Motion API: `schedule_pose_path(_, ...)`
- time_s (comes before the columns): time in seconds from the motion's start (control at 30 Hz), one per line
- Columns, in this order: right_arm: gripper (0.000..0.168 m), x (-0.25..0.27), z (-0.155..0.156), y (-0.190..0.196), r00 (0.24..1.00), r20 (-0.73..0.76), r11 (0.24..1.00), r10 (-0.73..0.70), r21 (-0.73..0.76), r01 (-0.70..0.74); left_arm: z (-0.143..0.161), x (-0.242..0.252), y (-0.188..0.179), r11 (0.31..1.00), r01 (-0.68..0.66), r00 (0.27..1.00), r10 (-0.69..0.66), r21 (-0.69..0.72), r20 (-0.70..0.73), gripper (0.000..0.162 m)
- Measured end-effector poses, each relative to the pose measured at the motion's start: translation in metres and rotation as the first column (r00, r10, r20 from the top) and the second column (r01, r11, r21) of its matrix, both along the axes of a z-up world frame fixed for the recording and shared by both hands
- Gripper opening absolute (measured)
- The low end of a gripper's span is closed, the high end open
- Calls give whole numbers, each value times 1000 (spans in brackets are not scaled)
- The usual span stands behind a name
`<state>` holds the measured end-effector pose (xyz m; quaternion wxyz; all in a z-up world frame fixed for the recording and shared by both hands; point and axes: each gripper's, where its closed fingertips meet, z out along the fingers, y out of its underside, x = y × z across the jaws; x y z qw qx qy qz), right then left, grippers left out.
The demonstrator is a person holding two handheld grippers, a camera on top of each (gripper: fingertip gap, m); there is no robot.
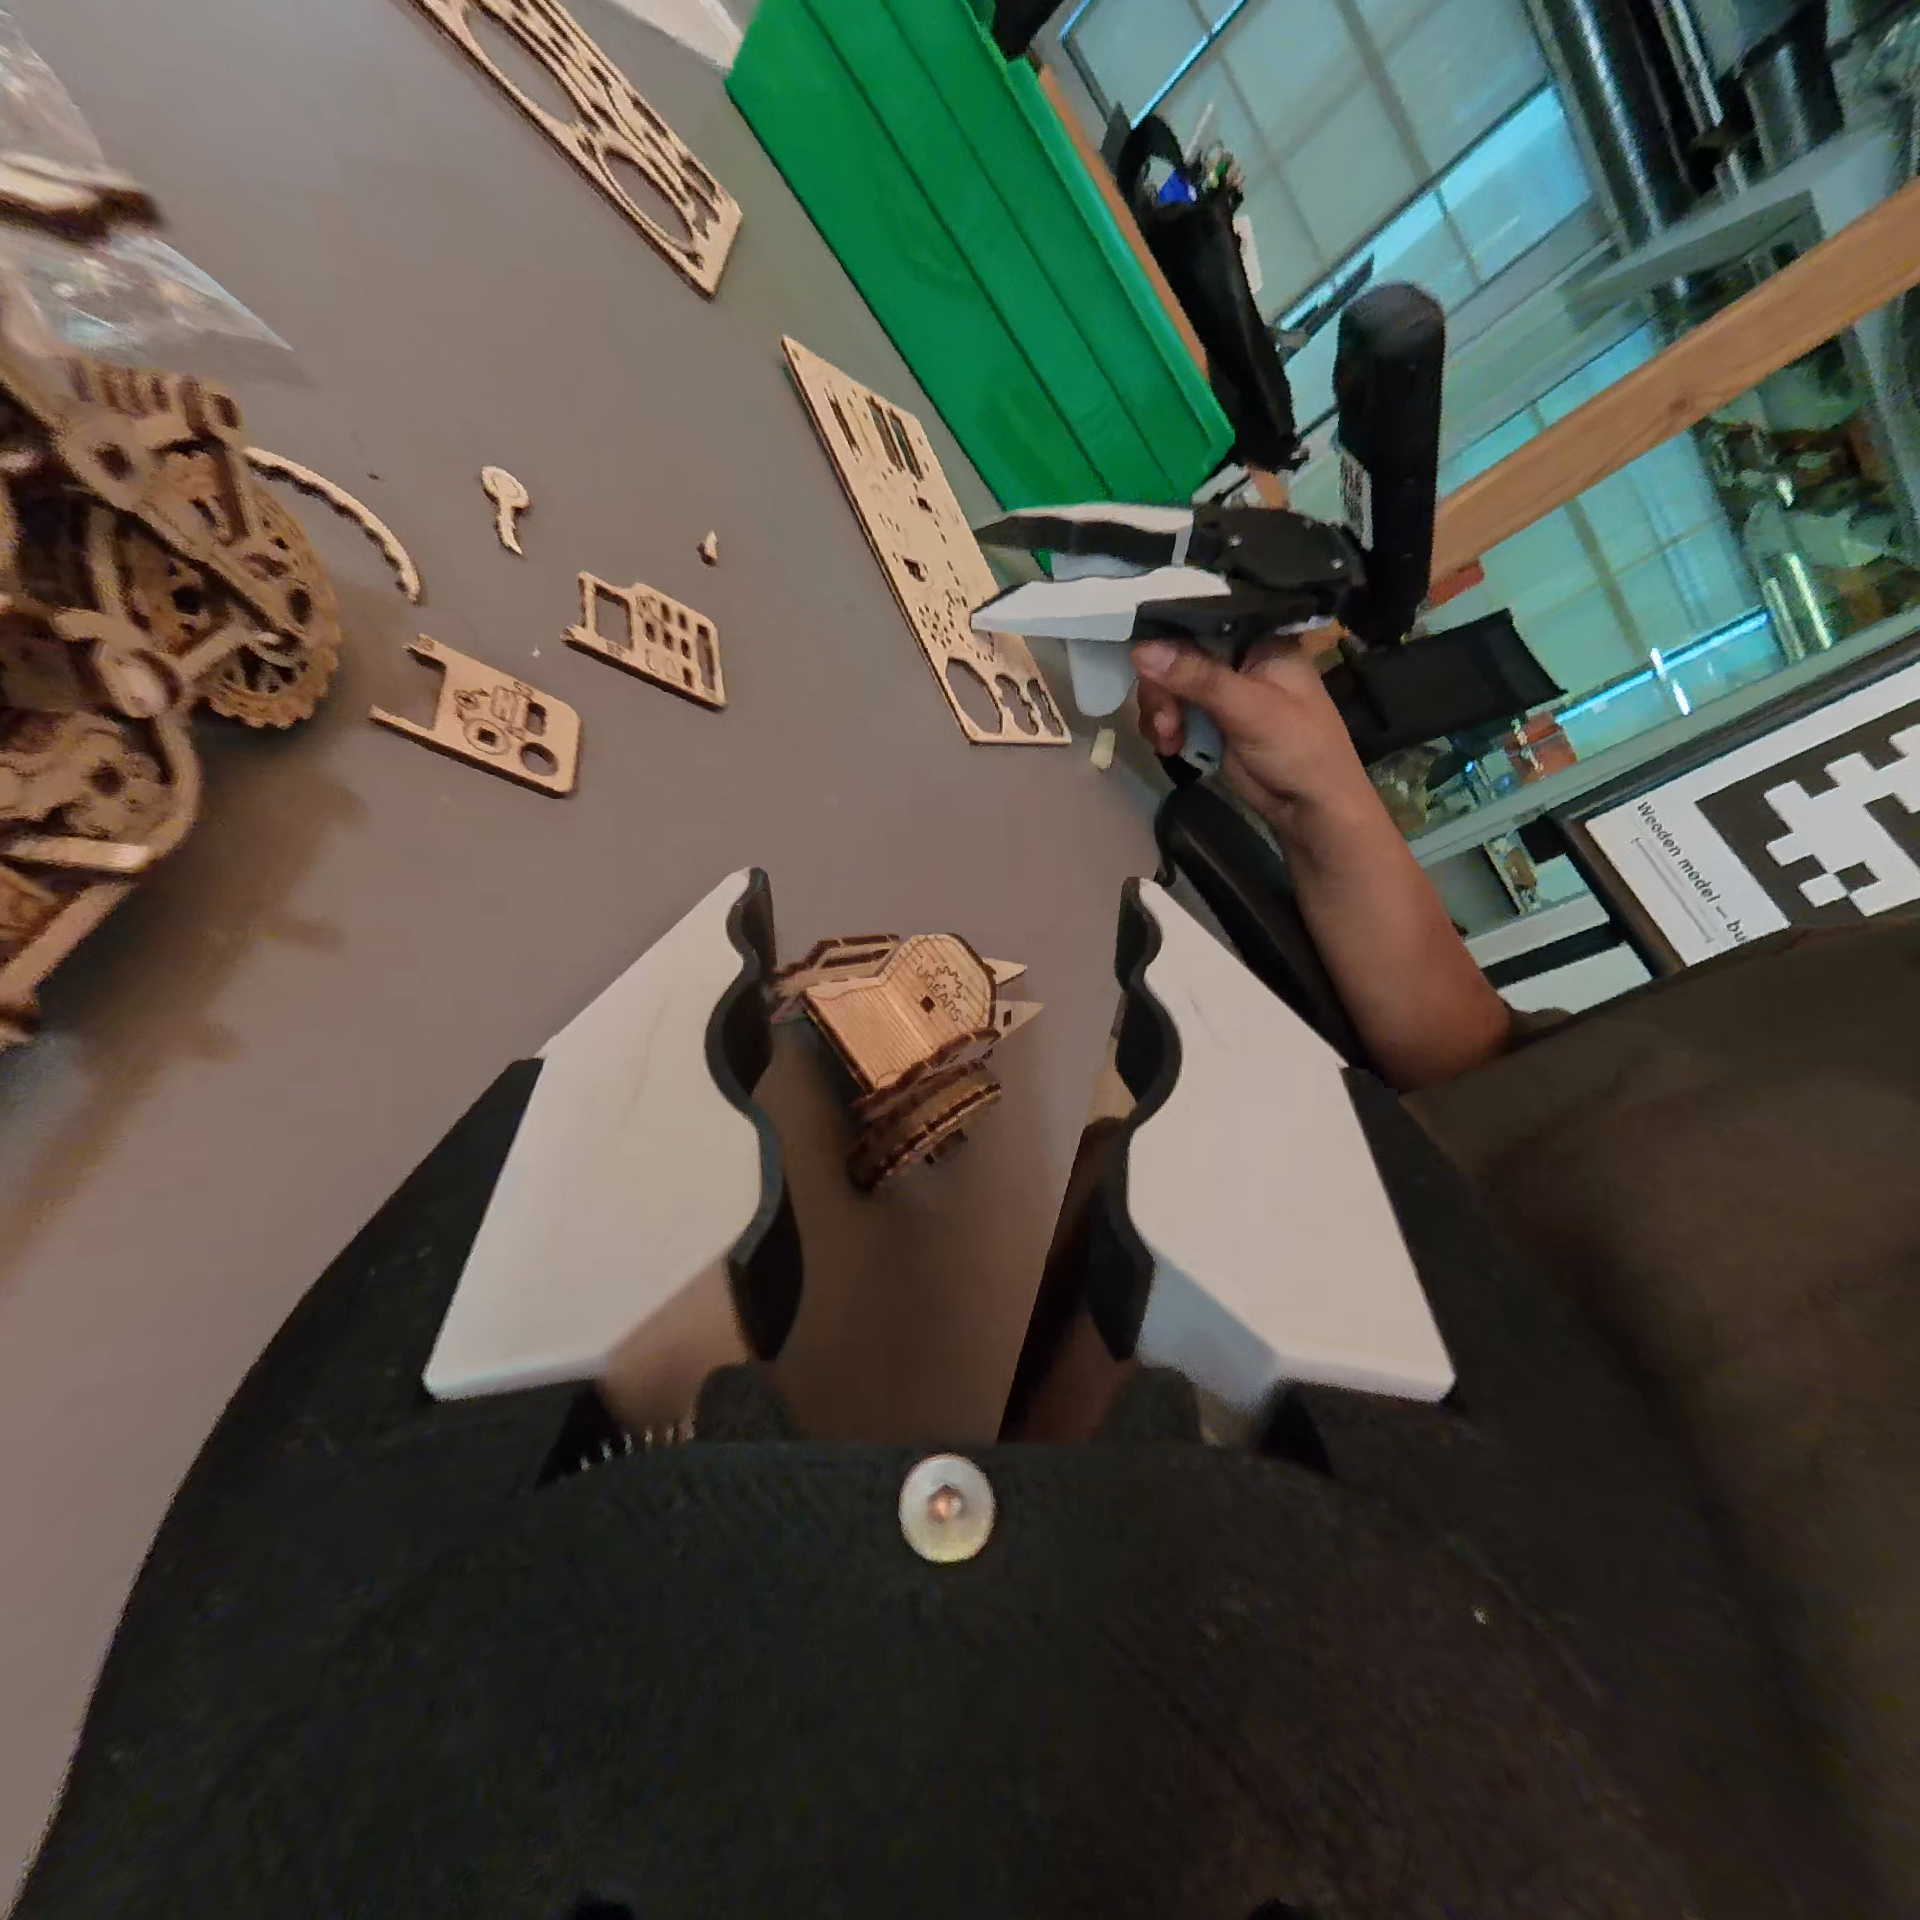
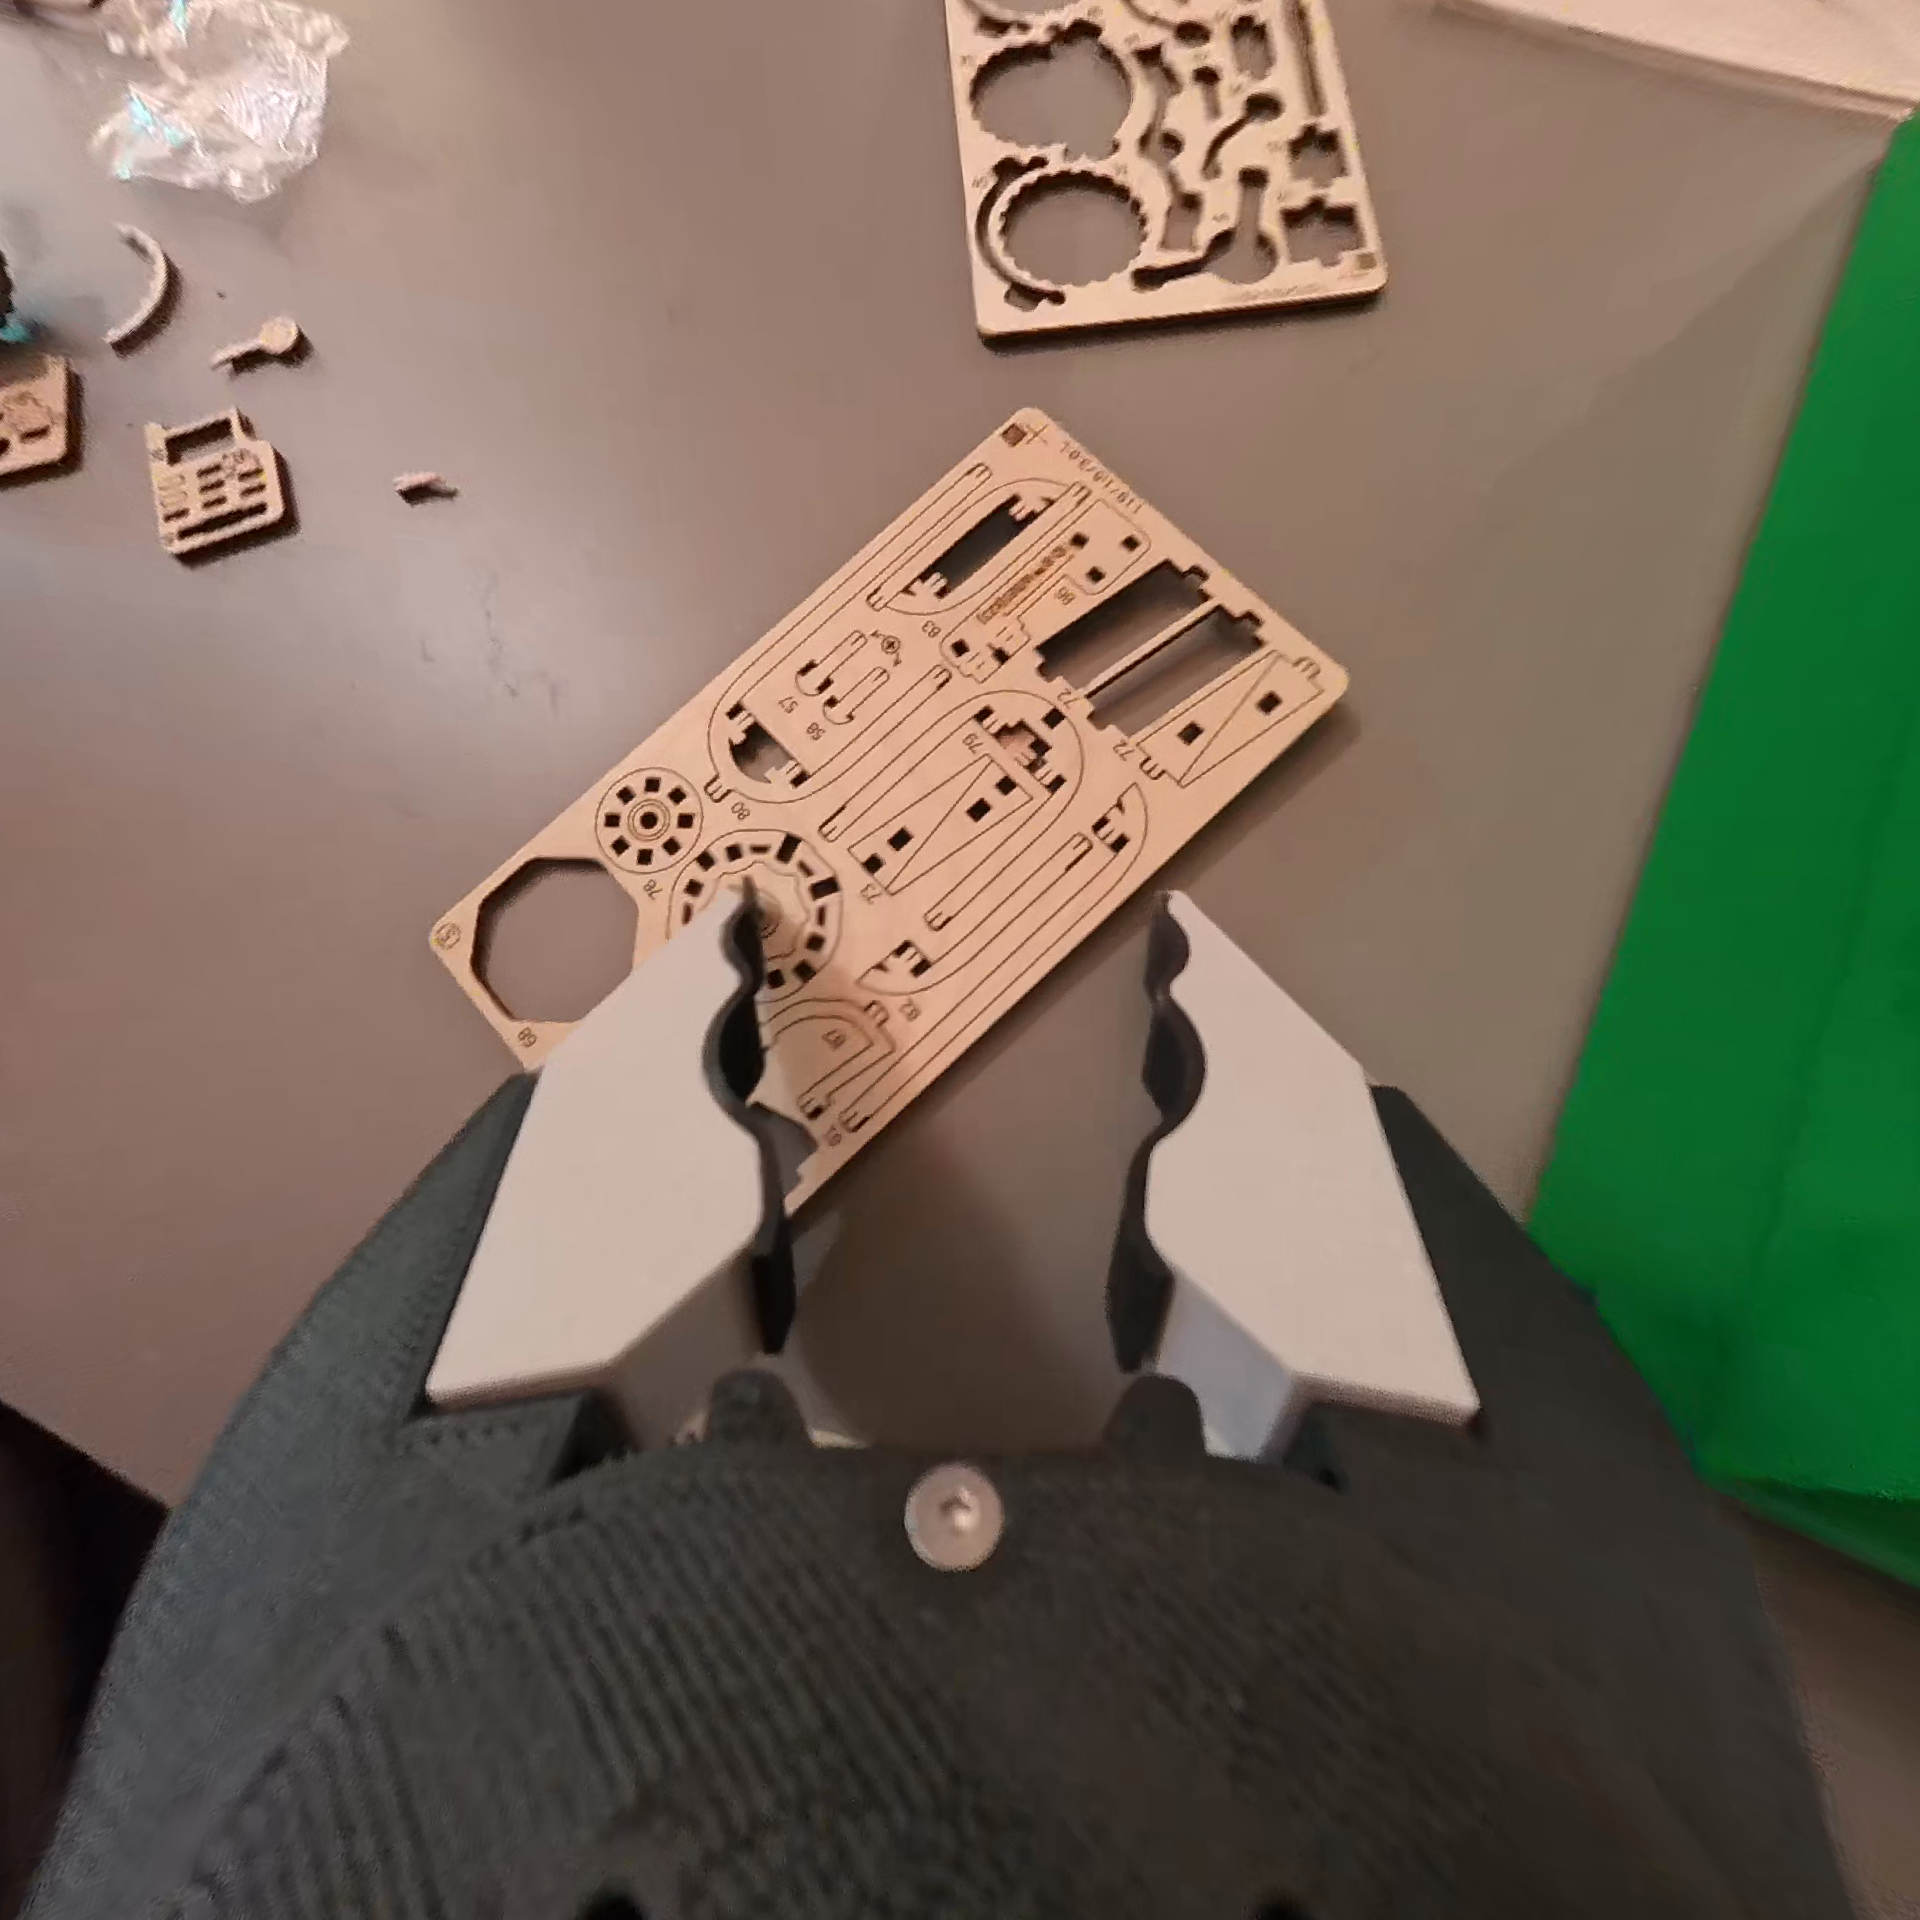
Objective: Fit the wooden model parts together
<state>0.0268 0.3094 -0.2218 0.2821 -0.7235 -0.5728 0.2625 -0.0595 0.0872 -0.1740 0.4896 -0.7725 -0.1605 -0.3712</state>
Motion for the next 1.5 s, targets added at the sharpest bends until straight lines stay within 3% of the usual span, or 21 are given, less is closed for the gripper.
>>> schedule_pose_path(0.07, 64, 1, 0, 5, 1000, -9, 1000, -22, 0, 22, 3, -8, -1, 1000, -27, 999, 27, 15, 19, 65)
schedule_pose_path(0.2, 59, 1, 1, 3, 1000, -12, 1000, -14, -7, 14, 8, -15, -2, 998, -54, 997, 52, 36, 57, 65)
schedule_pose_path(0.33, 35, -3, 2, -14, 996, -28, 995, 82, -50, -83, 9, -14, -2, 997, -59, 996, 56, 45, 72, 64)
schedule_pose_path(0.47, 35, -4, 2, -20, 992, -24, 992, 123, -12, -123, 12, -18, -2, 995, -79, 995, 75, 59, 70, 63)
schedule_pose_path(0.63, 50, 17, 15, -15, 995, 73, 990, 73, 114, -81, 15, -24, -2, 991, -115, 992, 110, 74, 69, 62)
schedule_pose_path(0.73, 55, 22, 29, -37, 996, 35, 996, 84, -9, -84, 17, -25, -2, 989, -118, 990, 111, 90, 81, 62)
schedule_pose_path(0.8, 60, 21, 21, -53, 993, 62, 986, 105, -133, -96, 19, -24, -1, 989, -113, 990, 104, 99, 92, 61)
schedule_pose_path(0.87, 66, 22, 6, -53, 988, 118, 987, 102, -134, -86, 21, -21, -1, 989, -101, 991, 89, 110, 103, 62)
schedule_pose_path(1.07, 69, 14, -2, -44, 988, 133, 997, 82, 5, -83, 23, -19, -1, 988, -90, 992, 79, 124, 94, 61)
schedule_pose_path(1.2, 57, 10, -2, -50, 987, 120, 994, 105, 4, -106, 24, -19, -1, 987, -95, 992, 82, 129, 99, 61)
schedule_pose_path(1.5, 50, 13, -1, -46, 989, 109, 995, 103, -7, -103, 35, -18, -2, 979, -88, 989, 64, 185, 130, 60)
